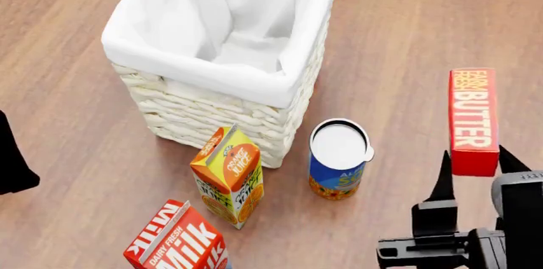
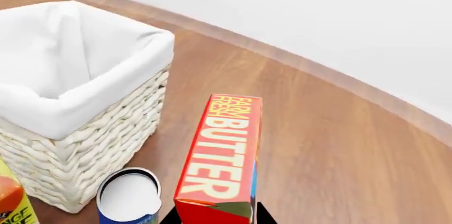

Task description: Pick up the butter and put it in the basket.

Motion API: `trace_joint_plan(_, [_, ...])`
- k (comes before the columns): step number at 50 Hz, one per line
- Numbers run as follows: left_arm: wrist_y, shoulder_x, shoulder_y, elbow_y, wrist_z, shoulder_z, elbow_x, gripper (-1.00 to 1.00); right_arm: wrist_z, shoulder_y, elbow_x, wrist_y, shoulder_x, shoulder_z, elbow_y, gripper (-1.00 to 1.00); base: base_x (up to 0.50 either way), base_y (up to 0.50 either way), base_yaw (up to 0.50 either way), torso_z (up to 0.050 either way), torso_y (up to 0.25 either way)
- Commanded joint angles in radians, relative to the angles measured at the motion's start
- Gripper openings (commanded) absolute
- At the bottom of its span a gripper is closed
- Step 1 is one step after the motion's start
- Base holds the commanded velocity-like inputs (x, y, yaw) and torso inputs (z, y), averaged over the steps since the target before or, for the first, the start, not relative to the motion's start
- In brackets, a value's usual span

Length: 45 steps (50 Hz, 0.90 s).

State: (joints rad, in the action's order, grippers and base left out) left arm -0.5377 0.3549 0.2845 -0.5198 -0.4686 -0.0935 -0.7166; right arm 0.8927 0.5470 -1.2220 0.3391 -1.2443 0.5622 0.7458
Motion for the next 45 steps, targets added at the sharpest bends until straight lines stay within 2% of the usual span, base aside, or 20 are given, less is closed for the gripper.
trace_joint_plan(1, [0.004,0.000,-0.002,0.004,-0.002,0.005,0.001,1.00,-0.115,0.238,-0.083,0.122,0.056,-0.051,-0.143,-1.00,0.00,0.00,0.00,0.000,0.000])
trace_joint_plan(9, [0.009,-0.001,0.003,0.012,-0.003,0.008,0.003,1.00,-0.184,0.358,-0.086,0.203,0.137,-0.031,-0.261,-1.00,0.00,0.00,0.00,0.001,0.001])
trace_joint_plan(20, [0.015,-0.002,0.002,0.018,-0.002,0.016,0.006,1.00,-0.295,0.655,-0.070,0.428,0.288,0.048,-0.501,-1.00,0.00,0.00,0.00,0.000,0.002])
trace_joint_plan(29, [0.006,0.002,-0.003,-0.002,-0.016,0.009,-0.010,1.00,-0.366,0.743,-0.060,0.441,0.382,0.054,-0.675,-1.00,0.00,0.00,0.00,0.001,0.001])
trace_joint_plan(45, [0.009,0.004,-0.007,-0.011,-0.022,0.012,-0.015,1.00,-0.501,0.955,0.052,0.544,0.538,0.163,-1.009,-1.00,0.00,0.00,0.00,0.000,0.001])
